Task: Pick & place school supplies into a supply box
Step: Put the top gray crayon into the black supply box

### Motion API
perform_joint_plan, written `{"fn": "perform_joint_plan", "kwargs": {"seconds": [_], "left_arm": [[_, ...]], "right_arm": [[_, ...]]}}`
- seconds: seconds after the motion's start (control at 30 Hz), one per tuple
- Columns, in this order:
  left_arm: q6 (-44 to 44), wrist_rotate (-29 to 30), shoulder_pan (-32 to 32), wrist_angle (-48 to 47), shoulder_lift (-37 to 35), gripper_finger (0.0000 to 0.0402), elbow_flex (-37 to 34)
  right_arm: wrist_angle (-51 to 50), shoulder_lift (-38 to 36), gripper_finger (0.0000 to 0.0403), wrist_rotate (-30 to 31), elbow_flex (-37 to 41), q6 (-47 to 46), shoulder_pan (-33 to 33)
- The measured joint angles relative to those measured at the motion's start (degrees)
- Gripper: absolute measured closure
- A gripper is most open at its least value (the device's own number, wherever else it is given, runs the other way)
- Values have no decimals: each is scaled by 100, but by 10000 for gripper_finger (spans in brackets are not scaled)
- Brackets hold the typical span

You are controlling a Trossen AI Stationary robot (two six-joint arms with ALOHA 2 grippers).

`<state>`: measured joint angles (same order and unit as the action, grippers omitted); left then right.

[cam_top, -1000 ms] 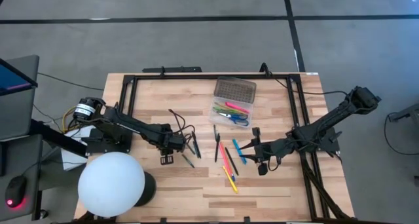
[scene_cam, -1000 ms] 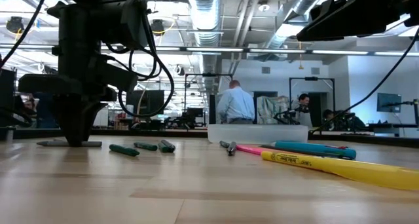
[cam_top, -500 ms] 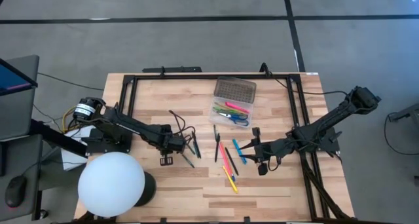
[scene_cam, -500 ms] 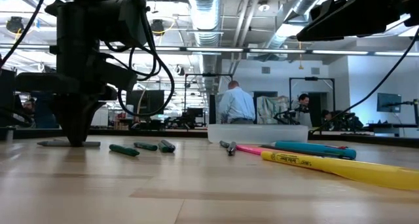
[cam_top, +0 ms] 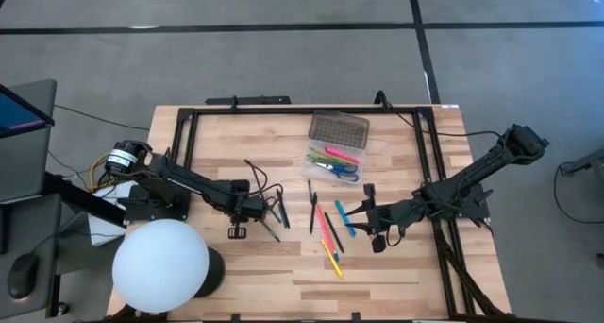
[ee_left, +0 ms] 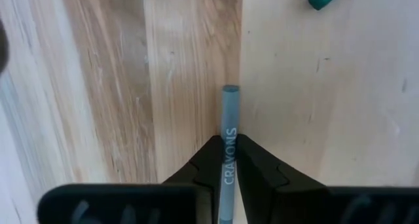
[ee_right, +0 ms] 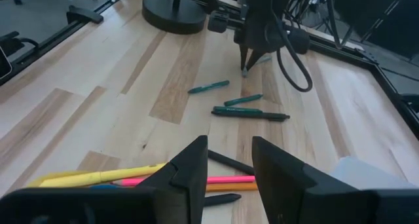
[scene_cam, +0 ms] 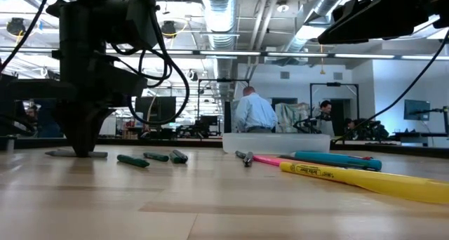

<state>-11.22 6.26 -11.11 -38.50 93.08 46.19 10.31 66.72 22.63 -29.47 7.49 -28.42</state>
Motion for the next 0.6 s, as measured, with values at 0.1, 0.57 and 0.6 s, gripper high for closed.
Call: {"fn": "perform_joint_plan", "kwargs": {"seconds": [0.1, 0.57, 0.6], "left_arm": [[124, 2, 2, 18, 0, 372, 0], [209, 44, -15, 46, 0, 373, 0], [209, 44, -15, 52, 0, 373, 0]], "right_arm": [[2, 0, 291, 0, 0, 0, 0], [0, 0, 291, 0, -2, 2, 0], [2, 0, 291, 0, 0, 2, 0]]}}
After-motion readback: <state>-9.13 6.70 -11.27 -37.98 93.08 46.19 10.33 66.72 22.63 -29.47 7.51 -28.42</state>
